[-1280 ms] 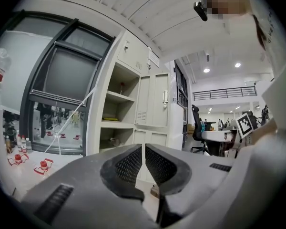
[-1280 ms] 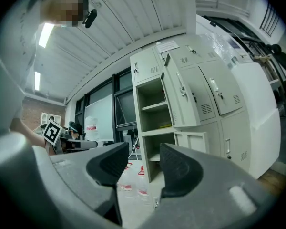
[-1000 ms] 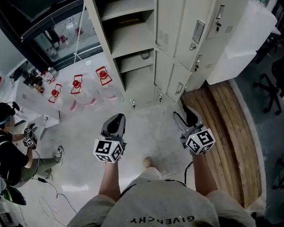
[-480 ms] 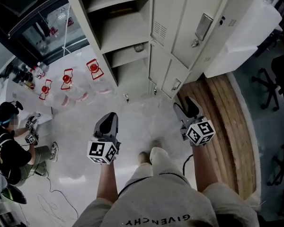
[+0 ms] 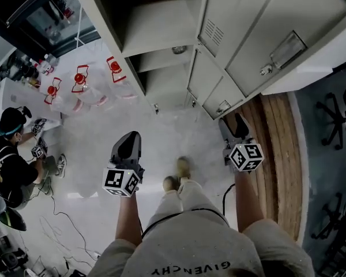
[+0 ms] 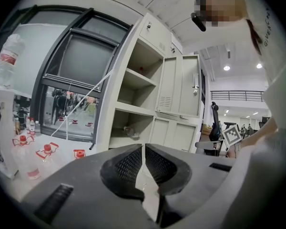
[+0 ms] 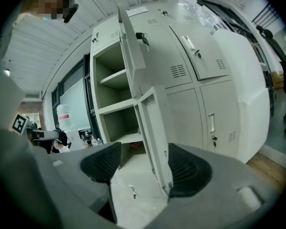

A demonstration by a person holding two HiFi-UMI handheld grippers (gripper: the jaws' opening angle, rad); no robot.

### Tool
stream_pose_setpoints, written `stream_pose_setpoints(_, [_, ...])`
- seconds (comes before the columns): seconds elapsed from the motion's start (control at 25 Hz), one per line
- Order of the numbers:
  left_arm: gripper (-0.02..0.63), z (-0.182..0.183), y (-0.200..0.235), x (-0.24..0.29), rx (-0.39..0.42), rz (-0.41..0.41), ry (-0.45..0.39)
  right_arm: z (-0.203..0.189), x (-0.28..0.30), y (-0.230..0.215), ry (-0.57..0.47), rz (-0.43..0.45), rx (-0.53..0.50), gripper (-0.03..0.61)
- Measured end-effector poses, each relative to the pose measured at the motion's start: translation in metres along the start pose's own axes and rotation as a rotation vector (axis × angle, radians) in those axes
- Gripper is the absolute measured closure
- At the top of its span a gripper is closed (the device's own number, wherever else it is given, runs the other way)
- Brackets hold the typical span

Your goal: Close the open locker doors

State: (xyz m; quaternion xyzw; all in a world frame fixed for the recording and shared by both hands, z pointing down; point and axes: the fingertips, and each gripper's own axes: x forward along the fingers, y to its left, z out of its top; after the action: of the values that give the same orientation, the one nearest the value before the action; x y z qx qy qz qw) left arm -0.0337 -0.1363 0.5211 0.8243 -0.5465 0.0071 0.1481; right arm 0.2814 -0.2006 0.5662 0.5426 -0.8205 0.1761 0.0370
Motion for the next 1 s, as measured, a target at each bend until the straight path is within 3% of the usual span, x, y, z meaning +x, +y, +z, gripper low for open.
stream_pose_setpoints(0.44, [0.595,-0.026,-0.001,0.035,-0.013,0.004,0.052,-0.025,0.039,-0.039,0.047,0.003,0.005,0.281])
stream_pose_setpoints(1.0, [0.595,-0.03,0.005,0.05,-0.023,0.044,0.037,-0.038,0.044,-0.019,0.09,0.094,-0.044,0.297])
